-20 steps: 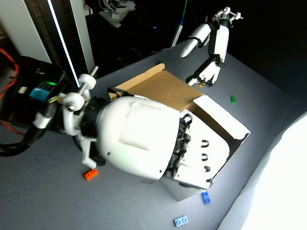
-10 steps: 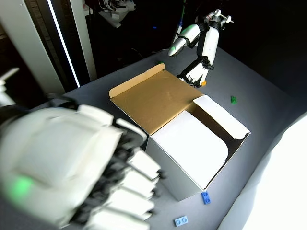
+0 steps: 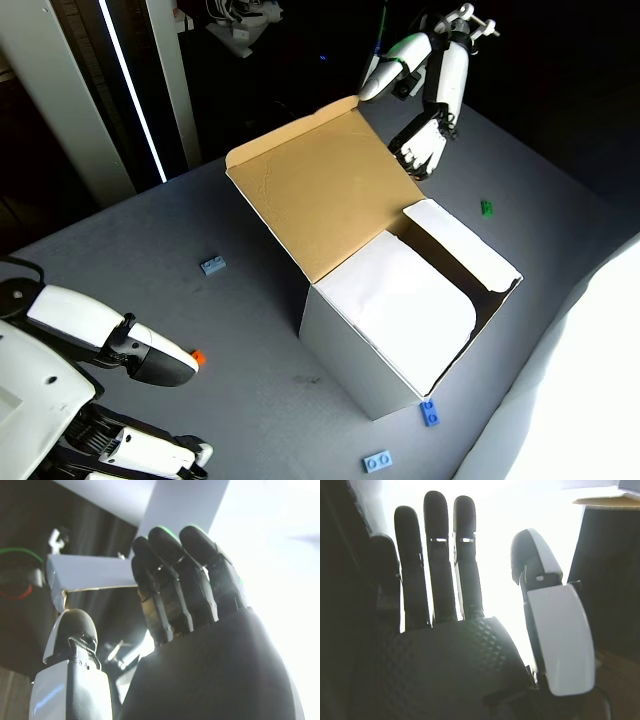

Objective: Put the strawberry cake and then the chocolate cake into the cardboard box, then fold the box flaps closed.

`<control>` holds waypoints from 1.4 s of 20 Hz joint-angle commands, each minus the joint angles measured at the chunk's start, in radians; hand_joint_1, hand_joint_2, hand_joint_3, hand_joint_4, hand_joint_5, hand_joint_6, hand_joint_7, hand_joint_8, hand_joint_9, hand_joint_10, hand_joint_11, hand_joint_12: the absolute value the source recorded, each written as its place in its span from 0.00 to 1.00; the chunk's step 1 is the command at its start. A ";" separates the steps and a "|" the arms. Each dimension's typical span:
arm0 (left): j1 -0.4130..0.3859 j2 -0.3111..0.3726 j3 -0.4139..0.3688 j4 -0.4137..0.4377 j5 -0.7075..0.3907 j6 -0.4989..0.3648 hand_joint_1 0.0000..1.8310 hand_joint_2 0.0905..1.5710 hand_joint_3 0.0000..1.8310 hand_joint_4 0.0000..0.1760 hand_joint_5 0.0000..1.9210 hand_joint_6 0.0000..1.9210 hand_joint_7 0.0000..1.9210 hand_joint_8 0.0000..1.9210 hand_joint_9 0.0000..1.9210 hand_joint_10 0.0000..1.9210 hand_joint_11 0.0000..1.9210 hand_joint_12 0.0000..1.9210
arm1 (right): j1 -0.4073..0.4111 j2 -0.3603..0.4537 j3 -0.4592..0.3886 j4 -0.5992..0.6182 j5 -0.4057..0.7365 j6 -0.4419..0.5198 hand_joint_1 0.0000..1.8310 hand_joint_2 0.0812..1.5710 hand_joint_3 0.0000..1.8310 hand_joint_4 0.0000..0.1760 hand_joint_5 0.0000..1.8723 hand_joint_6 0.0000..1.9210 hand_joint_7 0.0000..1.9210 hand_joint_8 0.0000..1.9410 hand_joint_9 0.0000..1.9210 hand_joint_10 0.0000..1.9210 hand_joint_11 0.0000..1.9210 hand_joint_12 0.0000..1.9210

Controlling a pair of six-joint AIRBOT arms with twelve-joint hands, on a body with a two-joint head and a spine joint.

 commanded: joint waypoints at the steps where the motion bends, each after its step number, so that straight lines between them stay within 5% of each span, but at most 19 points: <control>1: -0.016 0.006 0.008 -0.054 -0.036 -0.016 0.25 0.71 0.00 0.00 0.36 0.00 0.35 0.29 0.27 0.56 0.11 0.85 | 0.003 0.017 0.003 -0.007 0.121 0.006 0.21 0.78 0.00 0.00 0.37 0.36 0.37 0.42 0.26 0.65 0.11 0.92; 16: -0.133 -0.044 0.070 -0.054 0.013 -0.017 0.23 0.72 0.00 0.00 0.35 0.00 0.34 0.31 0.25 0.60 0.11 0.86 | -0.003 0.017 -0.004 -0.007 0.134 0.010 0.19 0.79 0.00 0.00 0.40 0.31 0.38 0.39 0.25 0.63 0.11 0.90; 23: -0.163 -0.069 0.080 -0.052 0.024 -0.007 0.23 0.72 0.00 0.00 0.35 0.00 0.34 0.32 0.26 0.59 0.12 0.86 | -0.003 0.017 -0.007 -0.007 0.133 0.010 0.20 0.79 0.00 0.00 0.39 0.36 0.37 0.43 0.24 0.67 0.10 0.92; 28: -0.231 -0.110 0.101 0.030 0.041 -0.007 0.24 0.72 0.00 0.00 0.35 0.00 0.34 0.32 0.25 0.59 0.11 0.86 | -0.004 0.016 -0.011 -0.007 0.130 0.010 0.19 0.79 0.00 0.00 0.37 0.38 0.37 0.43 0.25 0.66 0.11 0.91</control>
